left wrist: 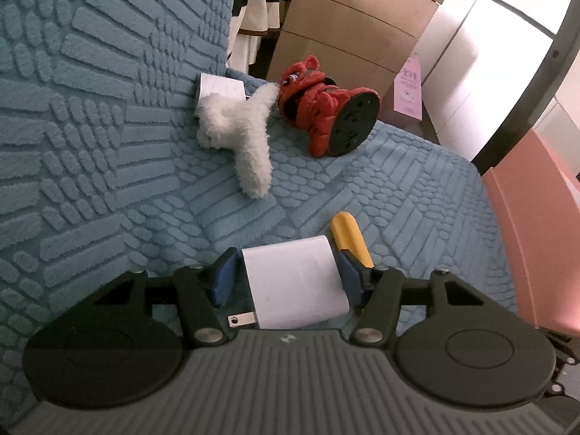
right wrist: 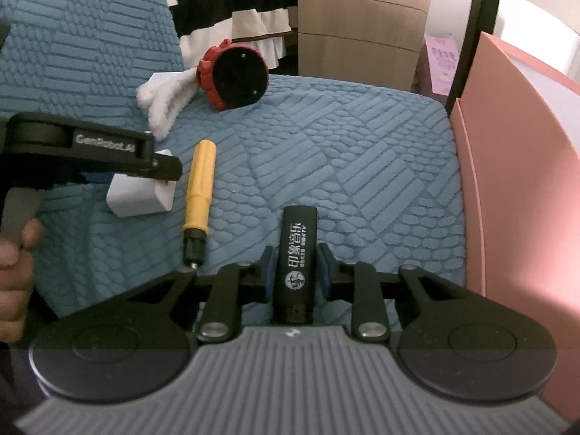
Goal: Organize rigid objects
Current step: 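Close left tool on white charger while right tool grips USB stick, then carry charger in left tool and USB stick in right tool over pink box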
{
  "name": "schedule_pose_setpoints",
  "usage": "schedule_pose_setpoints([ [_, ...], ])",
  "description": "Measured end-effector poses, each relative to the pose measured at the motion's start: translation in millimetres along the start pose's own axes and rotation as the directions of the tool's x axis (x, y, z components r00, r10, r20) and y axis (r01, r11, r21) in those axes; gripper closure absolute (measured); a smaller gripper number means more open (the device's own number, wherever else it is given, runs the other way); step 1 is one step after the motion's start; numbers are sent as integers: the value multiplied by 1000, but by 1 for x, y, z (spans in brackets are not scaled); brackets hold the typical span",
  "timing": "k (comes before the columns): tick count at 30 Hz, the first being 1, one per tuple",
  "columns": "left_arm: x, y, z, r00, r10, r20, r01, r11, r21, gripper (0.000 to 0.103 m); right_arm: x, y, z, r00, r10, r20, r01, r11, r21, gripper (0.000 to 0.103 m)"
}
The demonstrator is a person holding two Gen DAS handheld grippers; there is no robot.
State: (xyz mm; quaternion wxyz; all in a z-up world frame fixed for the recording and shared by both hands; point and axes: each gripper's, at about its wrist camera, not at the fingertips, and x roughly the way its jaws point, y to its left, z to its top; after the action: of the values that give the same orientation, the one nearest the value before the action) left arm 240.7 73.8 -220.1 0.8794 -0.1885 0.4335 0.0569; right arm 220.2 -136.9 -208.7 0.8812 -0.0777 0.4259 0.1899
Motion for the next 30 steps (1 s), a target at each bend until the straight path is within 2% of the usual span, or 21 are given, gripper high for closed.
schedule_pose_setpoints([
  [10,-25,-1,-3,998,-60,19,61,998,-28,43,-19,-3,1,999,-14,38,13,1000,16,76],
  [19,-42,-15,-7,992,-123,6,123,992,-23,43,-36,-15,-2,999,1,41,-5,996,88,76],
  [30,-65,-49,-3,983,-182,15,181,982,43,43,-68,-31,3,998,1,70,-11,991,137,76],
])
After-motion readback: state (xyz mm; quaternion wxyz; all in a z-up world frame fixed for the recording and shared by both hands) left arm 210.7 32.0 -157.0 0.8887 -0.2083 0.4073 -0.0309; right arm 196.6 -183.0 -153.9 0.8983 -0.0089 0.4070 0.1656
